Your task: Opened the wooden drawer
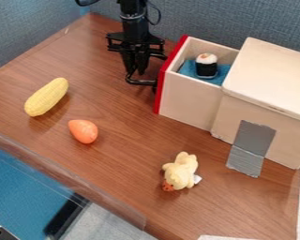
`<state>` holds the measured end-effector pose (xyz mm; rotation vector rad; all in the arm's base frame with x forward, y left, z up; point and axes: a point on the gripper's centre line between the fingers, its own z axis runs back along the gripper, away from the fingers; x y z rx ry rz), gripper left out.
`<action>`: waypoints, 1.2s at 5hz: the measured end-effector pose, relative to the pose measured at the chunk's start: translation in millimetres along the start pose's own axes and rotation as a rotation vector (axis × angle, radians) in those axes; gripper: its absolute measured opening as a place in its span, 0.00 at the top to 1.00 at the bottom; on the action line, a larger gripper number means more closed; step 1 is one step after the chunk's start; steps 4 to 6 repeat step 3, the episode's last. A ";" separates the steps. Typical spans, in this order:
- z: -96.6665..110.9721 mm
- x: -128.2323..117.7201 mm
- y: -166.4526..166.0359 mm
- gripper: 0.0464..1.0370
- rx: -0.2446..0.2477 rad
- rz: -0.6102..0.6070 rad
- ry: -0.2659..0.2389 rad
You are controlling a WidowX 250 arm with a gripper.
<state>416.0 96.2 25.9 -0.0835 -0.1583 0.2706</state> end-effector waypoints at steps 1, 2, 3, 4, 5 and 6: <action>22.3 7.0 -1.6 0.35 -0.011 -0.015 -0.052; 58.4 16.0 -5.1 0.07 -0.012 -0.047 -0.138; 85.1 14.8 -8.4 0.03 -0.006 -0.062 -0.190; 85.1 14.8 -8.4 0.03 -0.006 -0.062 -0.190; 85.1 14.8 -8.4 0.03 -0.006 -0.062 -0.190; 85.1 14.8 -8.4 0.03 -0.006 -0.062 -0.190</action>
